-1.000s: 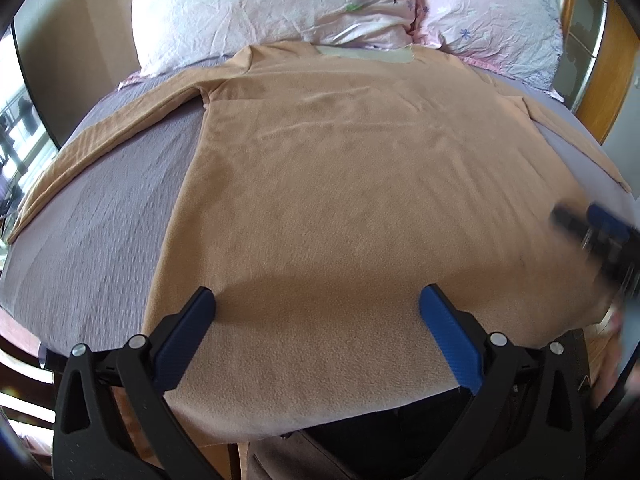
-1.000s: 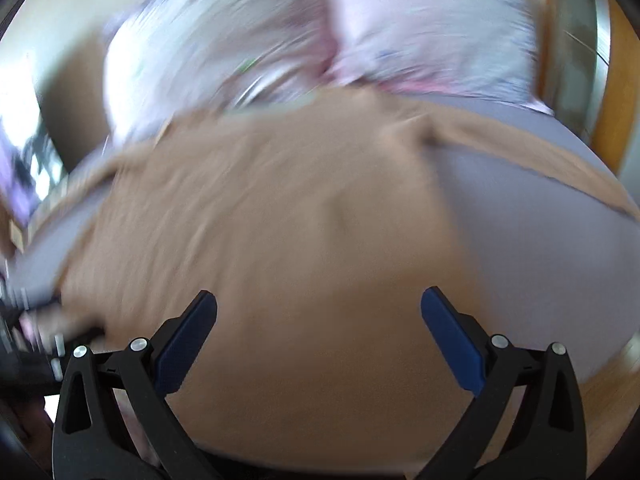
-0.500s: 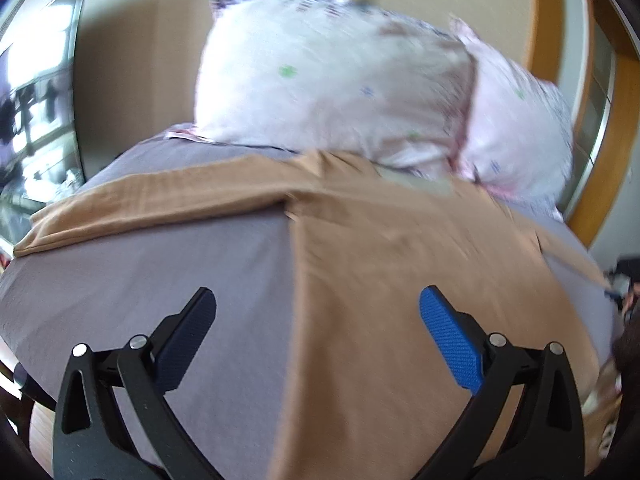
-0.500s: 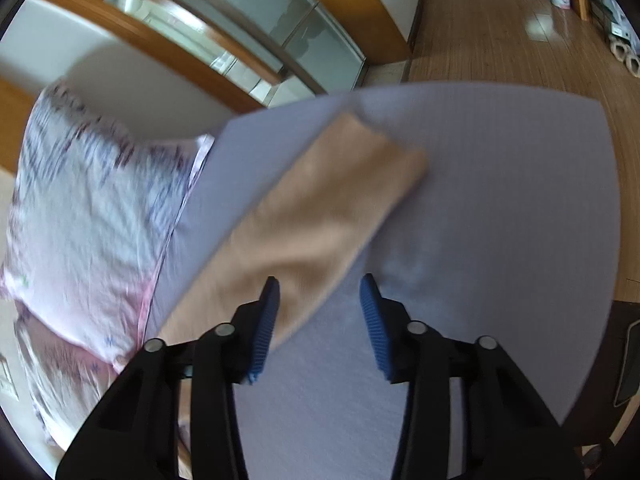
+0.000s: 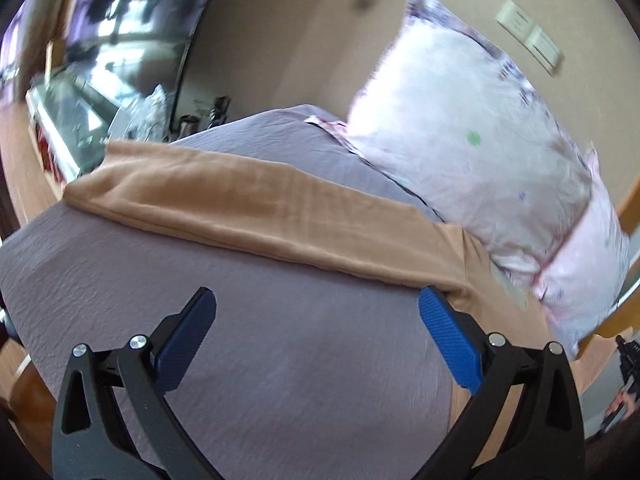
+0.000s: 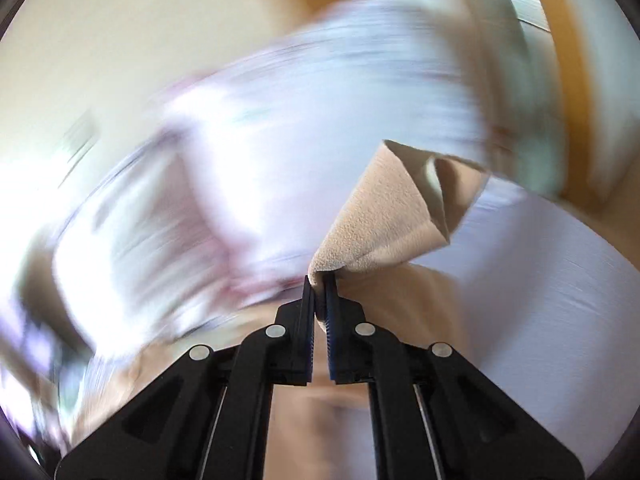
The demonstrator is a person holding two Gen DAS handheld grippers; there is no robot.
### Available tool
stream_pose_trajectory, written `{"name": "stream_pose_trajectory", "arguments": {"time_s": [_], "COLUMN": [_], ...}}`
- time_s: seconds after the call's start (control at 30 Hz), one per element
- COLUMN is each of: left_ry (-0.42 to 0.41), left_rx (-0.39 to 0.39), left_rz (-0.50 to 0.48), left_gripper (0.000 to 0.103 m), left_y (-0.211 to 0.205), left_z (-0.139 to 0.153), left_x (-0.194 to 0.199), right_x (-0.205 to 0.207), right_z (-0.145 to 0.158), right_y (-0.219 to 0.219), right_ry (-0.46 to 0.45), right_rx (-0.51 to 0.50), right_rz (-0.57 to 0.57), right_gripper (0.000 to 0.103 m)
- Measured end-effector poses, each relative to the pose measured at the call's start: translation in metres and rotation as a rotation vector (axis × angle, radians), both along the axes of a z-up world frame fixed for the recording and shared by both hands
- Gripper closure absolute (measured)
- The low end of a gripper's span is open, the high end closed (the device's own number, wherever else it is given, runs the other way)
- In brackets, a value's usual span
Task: Fold small clothes
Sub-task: 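Grasp a sleeve with the right gripper and fold it across the shirt body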
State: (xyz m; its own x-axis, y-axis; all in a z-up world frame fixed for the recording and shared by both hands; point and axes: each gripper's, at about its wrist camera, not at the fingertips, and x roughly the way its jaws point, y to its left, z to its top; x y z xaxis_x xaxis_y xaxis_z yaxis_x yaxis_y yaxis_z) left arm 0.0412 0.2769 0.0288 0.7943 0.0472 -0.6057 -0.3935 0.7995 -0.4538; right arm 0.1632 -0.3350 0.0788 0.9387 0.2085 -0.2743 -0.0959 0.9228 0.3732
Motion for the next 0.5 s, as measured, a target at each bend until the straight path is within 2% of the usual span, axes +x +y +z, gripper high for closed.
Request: {"name": "stream_pose_trajectory", "arguments": {"time_s": [0.07,0.13,0.2,0.27,0.33,0.37,0.4,0.47,0.5], "left_ry": [-0.005,-0.001,0.013,0.018,0.025,0.03,0.042,0.034,0.044], "left_rx": [-0.044,-0.076,-0.107,-0.148,-0.188,-0.2,-0.228,-0.25,-0.26], "left_rz": [0.03,0.059,0.098,0.131,0.175,0.191,0.214,0.233,0.25], "left_gripper": [0.007,0.011,0.012,0.012,0.012,0.012,0.014,0.017,0.023], "left_y": [0.013,0.024,0.034,0.043,0.057,0.062,0.069,0.076,0.081], "left_z": [-0.002,-0.004,-0.007,-0.01,-0.014,-0.015,-0.019,-0.021,-0.022], "left_x": [-0.002,-0.003,-0.002,-0.002,-0.003,-0.003,-0.002,0.0,0.002], "right_x": [0.012,0.027,0.045,0.05,0.05,0.044,0.039,0.027,0.024], "right_z": [0.005,-0.007,-0.038,-0.074,-0.083,-0.08,-0.074,-0.06,-0.055], "right_y": [0.084,0.158,0.238,0.296,0.31,0.306,0.298,0.268,0.261], "right_ry": [-0.001,0.042,0.175,0.338,0.388,0.362,0.336,0.269,0.25], "right_rx": [-0.105,-0.181,-0.299,-0.382,-0.408,-0.377,-0.344,-0.264,-0.246], "right_rz": [0.178,0.334,0.514,0.644,0.666,0.676,0.671,0.614,0.596], "right_gripper": [0.098,0.098,0.097,0.096,0.093,0.083,0.061,0.033,0.03]}}
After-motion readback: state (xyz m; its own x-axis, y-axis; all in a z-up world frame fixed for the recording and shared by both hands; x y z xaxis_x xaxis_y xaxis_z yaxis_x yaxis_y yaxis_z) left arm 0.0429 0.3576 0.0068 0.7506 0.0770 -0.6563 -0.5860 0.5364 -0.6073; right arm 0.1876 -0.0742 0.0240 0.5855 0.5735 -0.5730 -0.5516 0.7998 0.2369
